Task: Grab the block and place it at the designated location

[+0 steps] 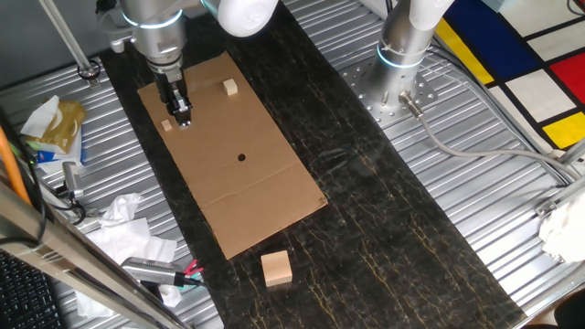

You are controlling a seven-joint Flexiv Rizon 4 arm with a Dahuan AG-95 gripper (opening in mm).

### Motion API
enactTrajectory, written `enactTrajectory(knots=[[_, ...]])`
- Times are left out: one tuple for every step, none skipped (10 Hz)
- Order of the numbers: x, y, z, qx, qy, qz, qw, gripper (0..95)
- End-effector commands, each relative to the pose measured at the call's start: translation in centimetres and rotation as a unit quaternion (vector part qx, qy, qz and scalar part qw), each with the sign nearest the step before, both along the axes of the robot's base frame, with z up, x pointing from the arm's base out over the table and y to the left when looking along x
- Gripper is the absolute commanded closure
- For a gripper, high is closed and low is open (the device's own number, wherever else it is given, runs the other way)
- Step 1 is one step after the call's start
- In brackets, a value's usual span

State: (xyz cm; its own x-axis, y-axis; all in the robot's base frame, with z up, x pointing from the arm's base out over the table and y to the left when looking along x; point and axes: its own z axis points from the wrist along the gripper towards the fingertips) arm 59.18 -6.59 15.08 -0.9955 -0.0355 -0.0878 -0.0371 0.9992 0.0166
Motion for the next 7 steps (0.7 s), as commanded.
enactTrajectory(knots=[[-0.05,-0.01,0.04,0.000,0.000,-0.007,1.0000,76.0],[-0.05,-0.01,0.04,-0.002,0.000,-0.008,1.0000,76.0],[-0.05,-0.01,0.04,-0.002,0.000,-0.011,0.9999,76.0],[-0.05,-0.01,0.04,-0.001,0.000,-0.012,0.9999,57.0],[-0.05,-0.01,0.04,-0.001,0.000,-0.015,0.9999,57.0],[-0.05,-0.01,0.04,-0.001,0.000,-0.016,0.9999,57.0],[-0.05,-0.01,0.04,0.001,-0.004,-0.015,0.9999,57.0]])
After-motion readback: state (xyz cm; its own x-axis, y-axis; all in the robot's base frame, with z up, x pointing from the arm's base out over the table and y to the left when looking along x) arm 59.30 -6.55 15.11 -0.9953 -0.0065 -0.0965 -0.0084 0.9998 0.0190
